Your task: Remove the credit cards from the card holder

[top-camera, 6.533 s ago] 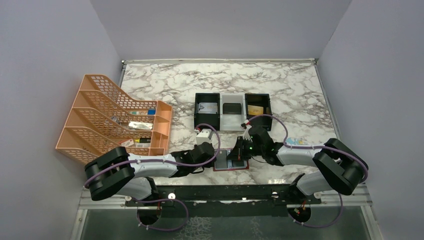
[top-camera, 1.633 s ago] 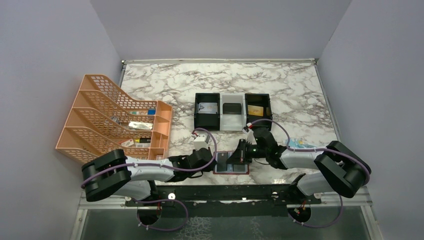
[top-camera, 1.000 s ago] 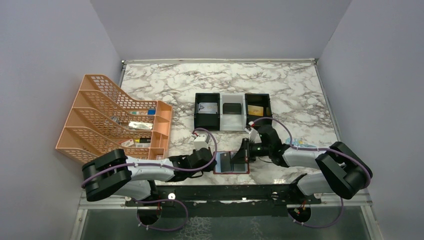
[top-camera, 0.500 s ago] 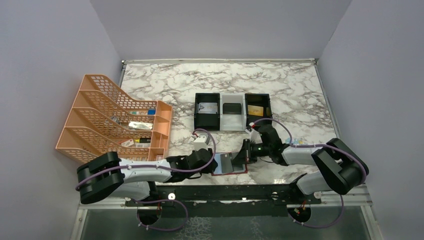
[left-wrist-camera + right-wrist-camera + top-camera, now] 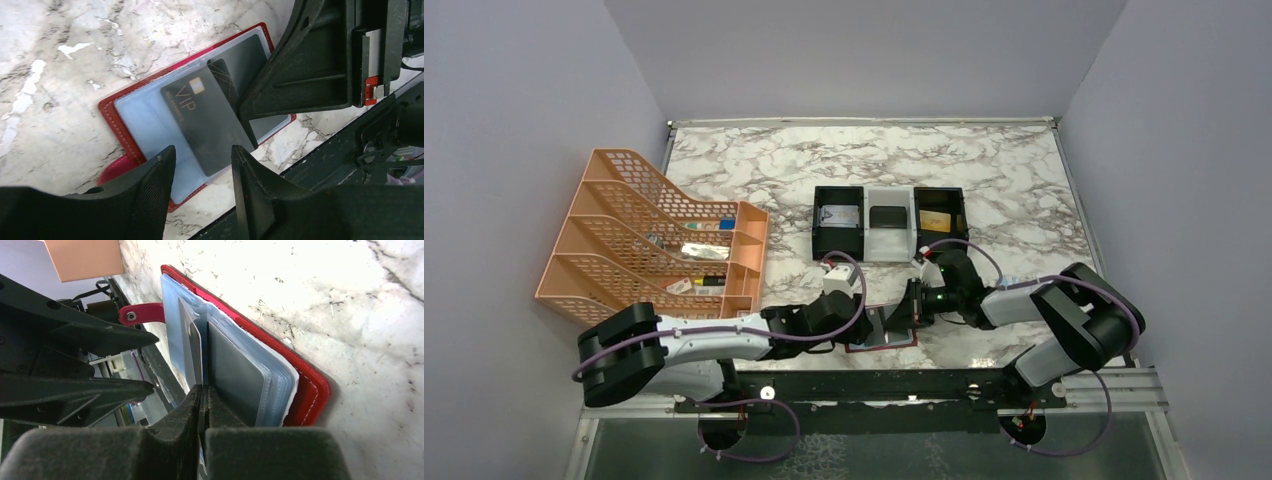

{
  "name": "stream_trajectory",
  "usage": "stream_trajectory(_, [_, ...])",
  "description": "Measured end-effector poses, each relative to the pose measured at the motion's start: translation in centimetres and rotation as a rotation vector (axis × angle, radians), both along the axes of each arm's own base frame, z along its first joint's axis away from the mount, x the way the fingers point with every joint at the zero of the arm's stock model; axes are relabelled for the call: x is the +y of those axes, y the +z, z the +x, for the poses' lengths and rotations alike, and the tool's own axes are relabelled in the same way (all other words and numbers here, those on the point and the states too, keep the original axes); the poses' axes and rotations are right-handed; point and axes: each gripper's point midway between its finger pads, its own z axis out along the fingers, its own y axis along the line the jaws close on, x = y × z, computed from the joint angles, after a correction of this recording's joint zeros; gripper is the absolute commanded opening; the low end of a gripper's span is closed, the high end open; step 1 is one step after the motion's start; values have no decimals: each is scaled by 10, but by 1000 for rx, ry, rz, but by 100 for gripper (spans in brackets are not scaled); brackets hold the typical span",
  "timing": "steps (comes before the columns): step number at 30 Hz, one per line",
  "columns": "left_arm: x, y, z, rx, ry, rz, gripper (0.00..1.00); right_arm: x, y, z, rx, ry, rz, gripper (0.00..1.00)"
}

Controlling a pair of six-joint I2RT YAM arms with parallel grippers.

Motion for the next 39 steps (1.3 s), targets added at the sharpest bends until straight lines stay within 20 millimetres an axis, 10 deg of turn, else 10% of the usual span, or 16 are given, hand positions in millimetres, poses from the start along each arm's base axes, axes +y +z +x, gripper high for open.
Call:
stream_trajectory(21, [-8, -29, 7, 21, 45, 52, 19, -1, 5, 3, -8, -10, -3, 1])
stream_trajectory(32, [12, -29, 7, 13, 101, 44, 20, -1, 11, 6, -36, -1, -9, 1])
stream_trajectory(39, [18, -21, 5, 4, 99, 42, 40, -1, 11, 6, -32, -1, -8, 1])
